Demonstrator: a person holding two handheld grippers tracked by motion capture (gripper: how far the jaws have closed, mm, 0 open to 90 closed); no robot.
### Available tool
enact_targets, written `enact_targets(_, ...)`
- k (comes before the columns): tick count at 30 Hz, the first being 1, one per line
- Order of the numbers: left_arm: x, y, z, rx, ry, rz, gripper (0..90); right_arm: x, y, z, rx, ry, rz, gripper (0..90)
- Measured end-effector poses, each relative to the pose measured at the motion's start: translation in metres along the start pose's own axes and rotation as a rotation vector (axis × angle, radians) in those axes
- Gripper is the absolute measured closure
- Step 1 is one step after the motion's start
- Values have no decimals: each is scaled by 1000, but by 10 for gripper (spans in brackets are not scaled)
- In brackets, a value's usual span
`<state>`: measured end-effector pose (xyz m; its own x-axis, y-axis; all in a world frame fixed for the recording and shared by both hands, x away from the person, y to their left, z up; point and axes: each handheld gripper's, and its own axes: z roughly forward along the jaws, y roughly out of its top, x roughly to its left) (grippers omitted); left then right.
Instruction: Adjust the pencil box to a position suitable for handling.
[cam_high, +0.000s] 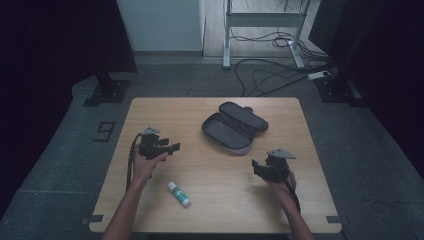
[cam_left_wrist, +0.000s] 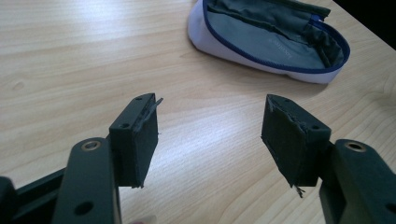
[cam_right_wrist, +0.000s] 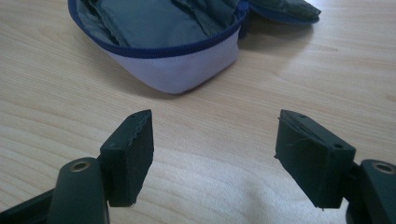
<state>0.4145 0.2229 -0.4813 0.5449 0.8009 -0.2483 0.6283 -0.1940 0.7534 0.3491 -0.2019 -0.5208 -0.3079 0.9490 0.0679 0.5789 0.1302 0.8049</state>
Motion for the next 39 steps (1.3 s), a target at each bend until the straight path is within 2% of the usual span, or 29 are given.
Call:
enact_targets(1, -2, 3, 2, -10, 0, 2, 366, 1, 2, 1, -1, -1, -3, 272)
enact_targets(10, -8, 13, 12, 4, 0, 14, 368, 2, 10, 6, -3, 7, 3, 279)
enact_targets(12, -8, 15, 15, 4, -13, 4, 368, 3, 12, 7, -3, 6, 5, 279)
enact_targets(20, -10, 27, 19, -9, -7, -1, 367, 6, 19, 12, -19, 16, 14, 289)
enact_targets(22, -10, 30, 21, -3, -8, -6, 368, 7, 21, 15, -7, 20, 15, 283)
enact_targets(27, -12, 37, 30, 10, 1, -4, 369, 7, 29, 16, -19, 20, 20, 288)
enact_targets(30, -14, 39, 34, 13, -8, -8, 372, 8, 31, 18, -17, 15, 12, 292)
enact_targets(39, -23, 50, 50, 31, -7, 12, 371, 19, 41, 30, -12, 16, -2, 290)
